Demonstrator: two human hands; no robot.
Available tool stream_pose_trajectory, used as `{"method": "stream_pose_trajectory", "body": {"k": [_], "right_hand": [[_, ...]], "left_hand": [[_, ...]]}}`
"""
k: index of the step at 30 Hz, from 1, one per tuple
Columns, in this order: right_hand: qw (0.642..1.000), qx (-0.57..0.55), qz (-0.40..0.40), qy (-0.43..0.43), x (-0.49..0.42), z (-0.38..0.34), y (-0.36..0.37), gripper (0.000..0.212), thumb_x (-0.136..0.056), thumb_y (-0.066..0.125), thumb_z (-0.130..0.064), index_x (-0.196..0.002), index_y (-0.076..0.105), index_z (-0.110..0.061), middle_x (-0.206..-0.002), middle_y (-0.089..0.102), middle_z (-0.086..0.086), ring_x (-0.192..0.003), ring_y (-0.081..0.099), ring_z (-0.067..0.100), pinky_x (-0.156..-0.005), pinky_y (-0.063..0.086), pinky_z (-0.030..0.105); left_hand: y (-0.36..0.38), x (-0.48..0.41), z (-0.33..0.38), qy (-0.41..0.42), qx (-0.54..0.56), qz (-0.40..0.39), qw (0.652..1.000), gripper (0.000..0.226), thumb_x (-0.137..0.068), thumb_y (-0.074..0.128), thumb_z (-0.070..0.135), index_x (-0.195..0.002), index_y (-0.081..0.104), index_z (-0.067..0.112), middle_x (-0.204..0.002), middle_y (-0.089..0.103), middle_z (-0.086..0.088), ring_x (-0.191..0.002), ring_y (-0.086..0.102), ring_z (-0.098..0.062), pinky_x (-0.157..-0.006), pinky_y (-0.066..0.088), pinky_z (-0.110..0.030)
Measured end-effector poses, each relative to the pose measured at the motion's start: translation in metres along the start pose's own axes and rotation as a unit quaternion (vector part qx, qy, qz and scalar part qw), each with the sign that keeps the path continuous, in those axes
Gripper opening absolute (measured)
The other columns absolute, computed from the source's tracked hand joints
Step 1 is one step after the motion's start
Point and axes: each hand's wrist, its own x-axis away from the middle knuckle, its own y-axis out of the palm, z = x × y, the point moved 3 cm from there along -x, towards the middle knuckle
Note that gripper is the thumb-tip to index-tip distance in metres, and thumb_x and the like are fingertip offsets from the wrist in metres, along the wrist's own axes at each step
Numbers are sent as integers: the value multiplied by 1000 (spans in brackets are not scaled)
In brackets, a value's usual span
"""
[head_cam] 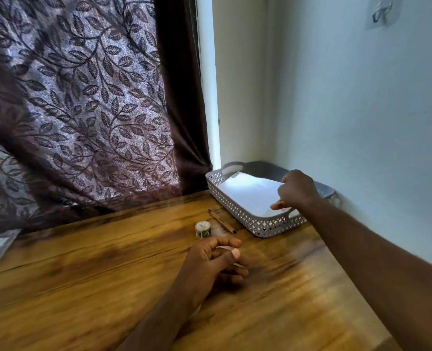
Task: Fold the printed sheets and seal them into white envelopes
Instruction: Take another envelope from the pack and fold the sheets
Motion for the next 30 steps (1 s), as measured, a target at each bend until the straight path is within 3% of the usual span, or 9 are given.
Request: {"method": "stream_pose_trajectory", "body": {"k": [3,6,8,10,14,18,24,30], "right_hand": [[997,75,-10,-19,-4,-3,4,32,-93,59,-2,-66,44,-8,-60,66,10,-36,53,8,-26,26,13],[988,147,-21,-32,-6,-8,9,30,-95,55,-1,-67,47,-7,-41,58,1,-33,50,6,-30,30,16],[984,171,-25,-34,-9,-7,14,26,-94,52,1,-69,50,-7,-54,64,6,-40,61,12,-37,39,17],[976,211,-35,-47,-11,-7,19,26,-94,51,2,-70,50,-7,-80,73,15,-65,72,25,-57,54,25],[955,284,-60,-68,-18,-8,30,15,-92,49,0,-95,64,-2,-108,70,17,-94,66,33,-69,47,32],[940,325,-70,-72,-25,-3,38,12,-93,49,-2,-88,58,-8,-110,68,16,-97,65,32,-69,47,33],[936,338,-81,-57,-37,-2,43,26,-96,52,-10,-116,66,-1,-123,67,17,-111,64,33,-75,46,32],[939,323,-113,-44,-34,-7,54,25,-98,50,-6,-117,64,4,-119,68,19,-101,66,31,-76,50,33]], "left_hand": [[0,0,1,3,-6,-8,1000,23,-93,64,5,-115,62,1,-97,73,-26,-82,71,-34,-71,60,-39],[-1,0,2,3,-7,-13,1000,23,-93,64,5,-116,63,3,-97,74,-24,-83,71,-34,-72,60,-38],[-2,-1,1,2,-2,-11,1000,24,-92,64,5,-116,63,3,-97,74,-25,-82,71,-34,-72,60,-38],[-2,-2,0,3,-2,-9,1000,25,-92,65,5,-117,63,3,-98,73,-25,-82,71,-33,-72,60,-38],[-4,-5,-3,13,-20,1,1000,27,-91,66,4,-118,63,5,-102,74,-19,-84,72,-33,-74,59,-40],[-5,-8,-6,22,-30,21,999,27,-91,66,3,-118,65,7,-106,73,-15,-85,72,-34,-70,57,-38],[-4,-7,-5,20,-35,29,999,27,-92,65,3,-119,64,9,-105,73,-14,-84,71,-33,-70,57,-39],[-7,-6,-4,14,-51,56,997,21,-95,64,5,-115,66,13,-96,76,-13,-91,69,-47,-77,58,-44]]}}
